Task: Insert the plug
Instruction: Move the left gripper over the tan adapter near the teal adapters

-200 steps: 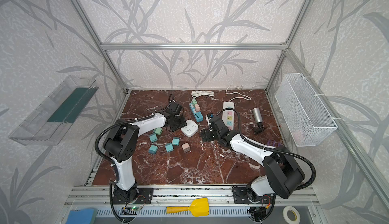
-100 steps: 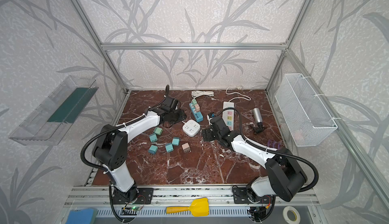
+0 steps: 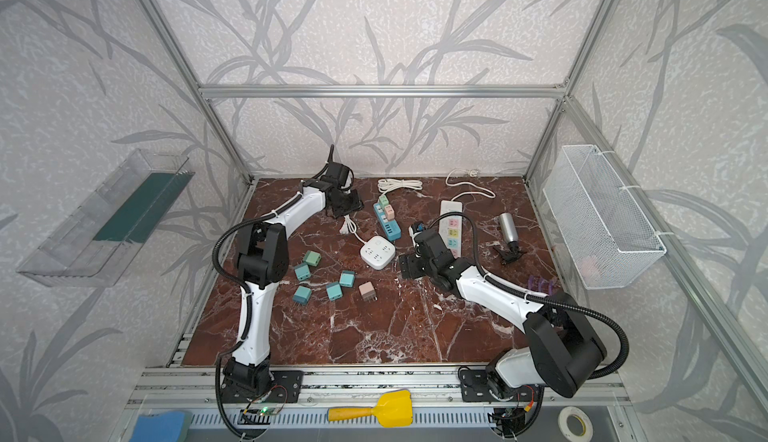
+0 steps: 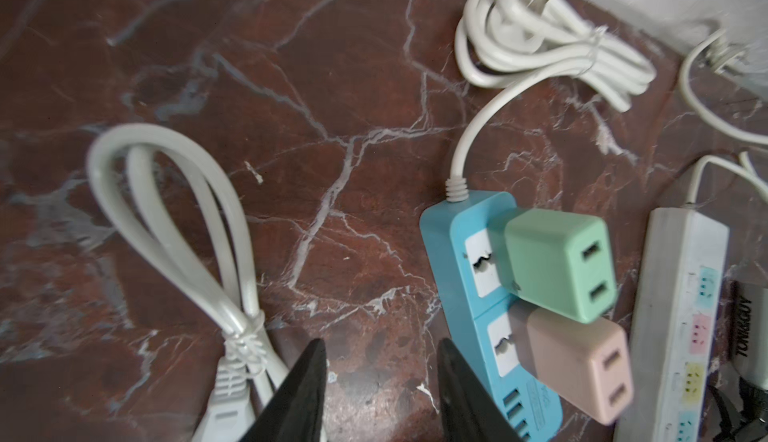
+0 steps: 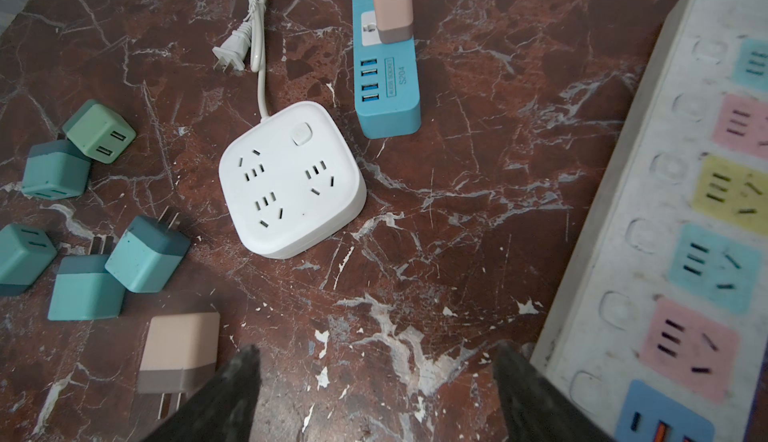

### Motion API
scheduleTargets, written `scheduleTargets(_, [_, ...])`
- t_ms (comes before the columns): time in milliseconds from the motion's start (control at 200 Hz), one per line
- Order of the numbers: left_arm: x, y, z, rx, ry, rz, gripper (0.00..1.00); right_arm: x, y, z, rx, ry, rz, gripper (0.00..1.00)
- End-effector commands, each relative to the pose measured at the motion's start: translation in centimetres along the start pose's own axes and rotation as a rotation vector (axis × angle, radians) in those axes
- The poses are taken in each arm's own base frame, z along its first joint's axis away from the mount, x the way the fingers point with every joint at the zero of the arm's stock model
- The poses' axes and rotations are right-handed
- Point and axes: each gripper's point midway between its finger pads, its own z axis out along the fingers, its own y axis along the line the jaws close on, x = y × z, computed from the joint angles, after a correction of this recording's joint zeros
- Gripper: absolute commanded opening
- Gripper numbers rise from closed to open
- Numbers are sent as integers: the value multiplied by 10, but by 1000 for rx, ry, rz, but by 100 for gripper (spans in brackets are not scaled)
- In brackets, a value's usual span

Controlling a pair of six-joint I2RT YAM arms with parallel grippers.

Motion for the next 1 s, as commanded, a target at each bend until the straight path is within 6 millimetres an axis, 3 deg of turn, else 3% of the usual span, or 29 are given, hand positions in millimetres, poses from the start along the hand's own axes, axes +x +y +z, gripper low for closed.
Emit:
scheduleTargets(0, [12, 15, 12, -31, 85, 5, 44, 3, -5, 2, 19, 8, -7, 87])
scheduleTargets(235, [20, 45, 16, -83, 101, -53, 43, 4, -3, 3, 11, 17, -9, 86])
scheduleTargets(395, [31, 75, -6, -122, 61, -126, 41, 3, -1, 3, 1, 18, -6, 86])
scheduleTargets(520, [48, 87, -22, -119, 40, -167, 40, 3, 1, 1, -12, 16, -3, 86])
scheduleTargets(695, [67, 86, -39, -82, 14, -199, 41, 1, 2, -2, -20, 5, 1, 86])
scheduleTargets(875, [59, 73, -72, -60, -20, -163, 48, 0, 3, -3, -23, 0, 1, 86])
scheduleTargets(995, [52, 62, -105, -71, -66, -114, 60, 0, 2, -2, -20, 0, 2, 86])
